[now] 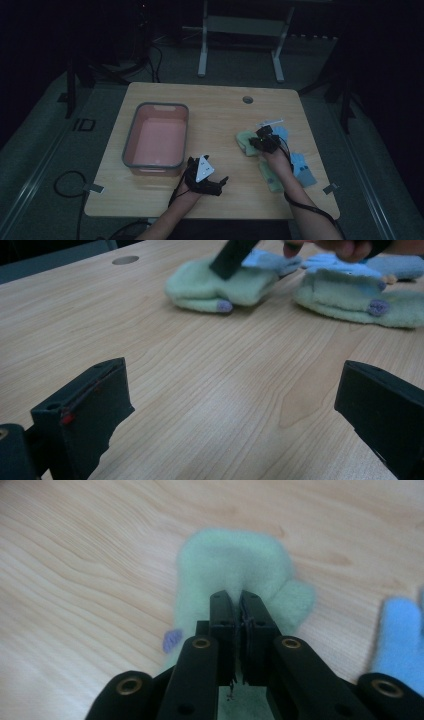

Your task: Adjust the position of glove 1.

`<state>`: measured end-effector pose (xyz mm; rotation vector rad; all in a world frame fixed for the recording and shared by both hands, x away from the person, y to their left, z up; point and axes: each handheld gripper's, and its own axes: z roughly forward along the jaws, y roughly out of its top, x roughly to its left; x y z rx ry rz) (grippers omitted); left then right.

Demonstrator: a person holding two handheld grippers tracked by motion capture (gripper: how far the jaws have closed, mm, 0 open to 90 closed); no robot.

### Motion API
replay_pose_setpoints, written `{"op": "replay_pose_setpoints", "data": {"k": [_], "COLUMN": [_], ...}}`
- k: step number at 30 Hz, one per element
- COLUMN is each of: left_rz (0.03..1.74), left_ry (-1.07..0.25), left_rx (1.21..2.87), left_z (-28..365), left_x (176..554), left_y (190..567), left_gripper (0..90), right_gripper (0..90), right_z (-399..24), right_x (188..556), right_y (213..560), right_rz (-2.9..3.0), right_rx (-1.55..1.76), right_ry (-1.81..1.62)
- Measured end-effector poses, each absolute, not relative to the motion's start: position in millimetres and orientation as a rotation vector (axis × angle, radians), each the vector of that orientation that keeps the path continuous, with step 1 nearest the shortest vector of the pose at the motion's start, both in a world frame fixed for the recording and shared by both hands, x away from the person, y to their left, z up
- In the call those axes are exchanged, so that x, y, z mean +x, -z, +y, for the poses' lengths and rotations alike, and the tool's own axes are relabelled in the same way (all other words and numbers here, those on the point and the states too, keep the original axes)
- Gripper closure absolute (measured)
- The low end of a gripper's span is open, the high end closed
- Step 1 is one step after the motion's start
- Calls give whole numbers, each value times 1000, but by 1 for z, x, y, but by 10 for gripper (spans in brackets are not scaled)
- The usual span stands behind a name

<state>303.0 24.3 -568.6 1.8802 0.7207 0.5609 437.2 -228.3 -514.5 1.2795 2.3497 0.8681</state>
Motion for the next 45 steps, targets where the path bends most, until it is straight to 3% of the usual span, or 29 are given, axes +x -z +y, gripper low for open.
{"op": "replay_pose_setpoints", "data": {"k": [13, 20, 31, 45], "left_rz": [719, 720, 719, 717], "left_ry": [-560, -564, -563, -567], "left_rx": [1879, 1880, 1879, 1883], "left_z": [24, 24, 24, 24], "left_x": [303, 303, 303, 302], "left_y": [569, 569, 569, 569], "left_gripper": [16, 16, 16, 16], "right_gripper": [863, 864, 863, 863], "right_z": [-219, -207, -188, -184], "right_x": [390, 362, 342, 364], "right_y": [437, 426, 462, 515], "right_rz": [2077, 2009, 2029, 2009], "right_rx": [1275, 1282, 1366, 1528], "right_ry": [-1082, -1136, -1108, -1026]}}
